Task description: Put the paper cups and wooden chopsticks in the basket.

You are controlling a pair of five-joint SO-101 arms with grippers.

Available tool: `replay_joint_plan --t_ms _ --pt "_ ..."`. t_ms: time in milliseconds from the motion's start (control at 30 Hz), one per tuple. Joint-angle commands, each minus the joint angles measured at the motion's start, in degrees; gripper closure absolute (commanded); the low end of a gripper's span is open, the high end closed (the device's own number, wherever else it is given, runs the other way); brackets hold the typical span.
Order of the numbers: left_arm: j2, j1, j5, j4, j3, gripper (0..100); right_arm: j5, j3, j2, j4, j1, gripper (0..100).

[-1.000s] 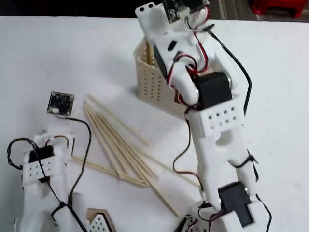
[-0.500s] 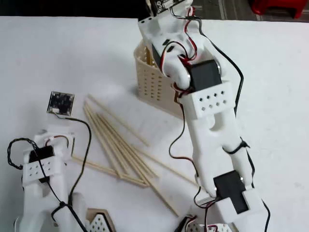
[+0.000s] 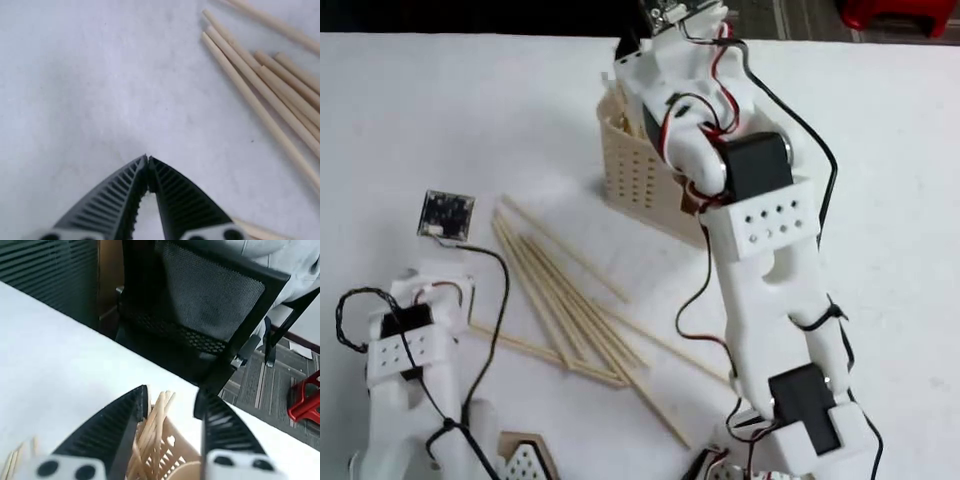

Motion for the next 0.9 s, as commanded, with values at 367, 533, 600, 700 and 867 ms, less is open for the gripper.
replay_joint_plan --t_ms 367,533,600,700,867 --pt "-1.36 -0.22 -0.53 -1.23 -0.35 97 -0.18 4.84 -11.12 30.29 -0.75 97.1" --pt "-1.36 -0.22 -0.53 -1.05 -0.35 97 -0.35 17.05 -11.21 28.70 -0.22 97.1" --pt "-1.36 -0.22 -0.53 -0.97 -0.35 97 -0.35 22.51 -11.21 26.33 -0.31 97.1" --pt "-1.36 -0.22 -0.53 -0.97 -0.26 97 -0.35 30.07 -11.47 20.70 -0.66 97.1" --pt "-1.36 -0.22 -0.53 -0.97 -0.26 97 -0.44 44.66 -16.84 8.84 0.40 97.1"
